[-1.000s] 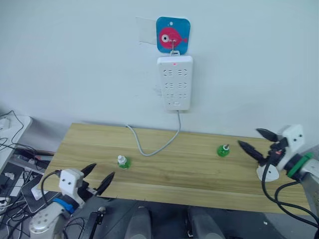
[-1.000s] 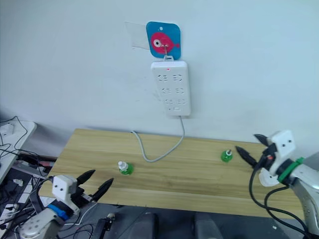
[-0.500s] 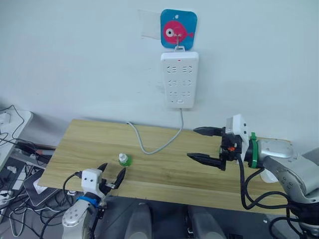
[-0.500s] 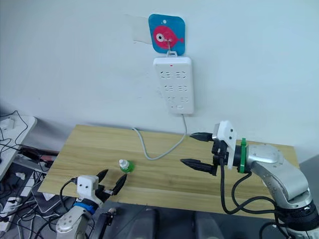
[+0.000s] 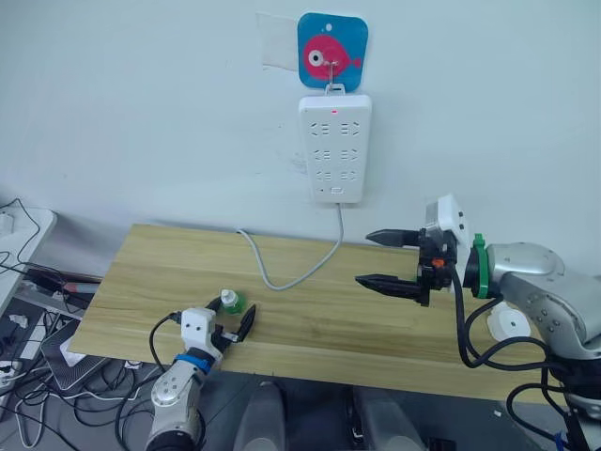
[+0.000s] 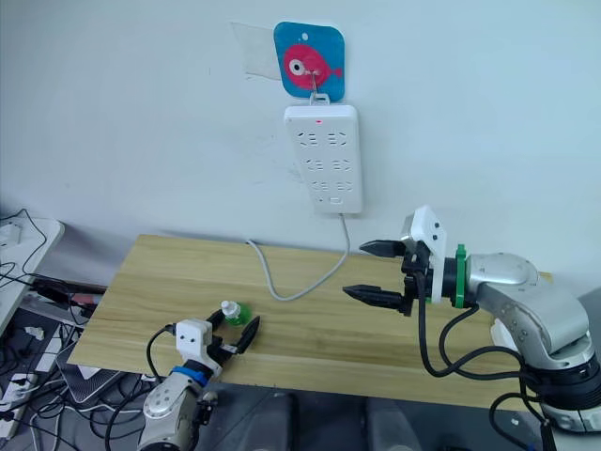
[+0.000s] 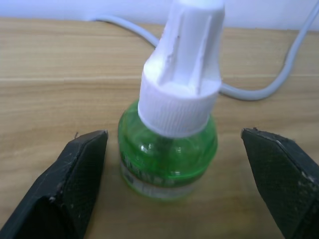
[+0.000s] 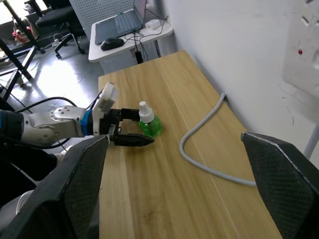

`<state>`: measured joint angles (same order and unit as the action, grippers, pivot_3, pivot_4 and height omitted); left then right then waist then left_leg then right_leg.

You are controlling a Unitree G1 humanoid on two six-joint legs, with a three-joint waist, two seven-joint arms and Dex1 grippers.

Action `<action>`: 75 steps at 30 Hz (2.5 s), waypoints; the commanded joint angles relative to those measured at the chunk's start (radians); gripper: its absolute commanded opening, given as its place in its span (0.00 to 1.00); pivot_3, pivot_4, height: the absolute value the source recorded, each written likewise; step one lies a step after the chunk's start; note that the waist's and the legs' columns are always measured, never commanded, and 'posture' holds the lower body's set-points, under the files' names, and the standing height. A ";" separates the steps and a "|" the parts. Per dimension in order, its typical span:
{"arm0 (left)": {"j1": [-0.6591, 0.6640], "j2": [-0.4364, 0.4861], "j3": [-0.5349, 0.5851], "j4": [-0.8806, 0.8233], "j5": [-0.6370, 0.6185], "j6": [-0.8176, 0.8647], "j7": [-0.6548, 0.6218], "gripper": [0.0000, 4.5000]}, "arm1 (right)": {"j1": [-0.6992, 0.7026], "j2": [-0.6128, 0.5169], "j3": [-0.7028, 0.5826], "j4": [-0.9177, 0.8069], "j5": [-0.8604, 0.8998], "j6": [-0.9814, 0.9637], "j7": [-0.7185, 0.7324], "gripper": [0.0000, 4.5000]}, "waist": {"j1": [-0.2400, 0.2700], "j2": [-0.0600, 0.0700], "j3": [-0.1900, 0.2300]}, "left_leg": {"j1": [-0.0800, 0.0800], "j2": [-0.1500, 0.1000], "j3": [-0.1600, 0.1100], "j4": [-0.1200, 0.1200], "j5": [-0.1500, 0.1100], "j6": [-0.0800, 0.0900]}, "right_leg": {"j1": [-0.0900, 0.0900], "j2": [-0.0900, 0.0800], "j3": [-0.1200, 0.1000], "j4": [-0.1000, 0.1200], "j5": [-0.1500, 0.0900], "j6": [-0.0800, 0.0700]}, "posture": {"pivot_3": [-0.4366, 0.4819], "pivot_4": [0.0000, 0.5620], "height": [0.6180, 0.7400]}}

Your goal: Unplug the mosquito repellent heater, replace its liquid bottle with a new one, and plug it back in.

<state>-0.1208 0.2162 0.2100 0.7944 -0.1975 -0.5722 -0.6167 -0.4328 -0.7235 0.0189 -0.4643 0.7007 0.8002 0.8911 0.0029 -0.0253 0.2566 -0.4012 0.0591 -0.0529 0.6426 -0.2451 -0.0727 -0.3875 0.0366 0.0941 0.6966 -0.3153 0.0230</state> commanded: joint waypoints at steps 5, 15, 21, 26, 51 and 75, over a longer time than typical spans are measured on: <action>0.006 0.001 -0.008 0.054 0.022 -0.056 0.047 0.66 | -0.038 -0.017 -0.059 -0.095 0.115 0.108 -0.057 1.00 | -0.003 0.000 0.000 | 0.000 0.000 0.000 -0.001 0.000 0.000 | -0.001 0.000 0.000 -0.001 0.000 0.000 | 0.57 0.47 1.00; -0.014 0.032 -0.122 -0.106 0.070 0.022 -0.047 0.50 | 0.024 -0.018 -0.086 -0.167 0.125 0.120 -0.165 1.00 | 0.003 0.000 0.000 | -0.001 0.000 0.000 -0.002 0.000 0.000 | -0.001 0.000 -0.001 0.000 0.000 0.000 | 0.62 0.43 1.00; -0.137 0.160 -0.299 -0.379 -0.009 0.267 -0.420 0.50 | 0.242 0.031 -0.055 -0.253 0.007 -0.012 -0.240 1.00 | 0.023 0.000 0.000 | -0.005 0.000 -0.004 -0.001 0.000 -0.001 | -0.002 0.000 -0.005 -0.001 0.000 0.000 | 0.59 0.36 1.00; -0.301 0.178 -0.382 -0.402 -0.043 0.385 -0.613 0.50 | 0.294 0.100 0.004 -0.219 -0.087 -0.110 -0.275 1.00 | 0.007 0.001 -0.005 | -0.003 0.000 -0.001 0.001 0.001 -0.001 | -0.002 0.000 -0.003 0.000 0.000 0.000 | 0.54 0.29 1.00; -0.590 0.048 -0.428 -0.224 -0.024 0.422 -0.792 0.50 | 0.280 0.337 0.139 -0.114 -0.294 -0.254 -0.380 1.00 | -0.060 0.001 -0.052 | -0.004 -0.002 -0.002 0.003 0.003 -0.005 | -0.003 0.000 -0.002 0.003 0.001 0.001 | 0.43 0.20 1.00; -0.594 0.025 -0.417 -0.229 -0.031 0.429 -0.748 0.50 | 0.234 0.330 0.142 -0.085 -0.293 -0.205 -0.343 0.79 | -0.057 0.001 -0.052 | -0.002 -0.002 -0.002 0.004 0.002 -0.003 | -0.002 0.000 -0.001 0.008 0.001 0.001 | 0.46 0.22 1.00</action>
<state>-0.6985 0.2472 -0.2196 0.5878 -0.2170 -0.1381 -1.3649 -0.1980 -0.3939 0.1779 -0.5406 0.3979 0.6147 0.5422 -0.0544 -0.0245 0.2049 -0.4027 0.0568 -0.0546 0.6470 -0.2429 -0.0754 -0.3897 0.0367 0.0932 0.7051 -0.3142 0.0242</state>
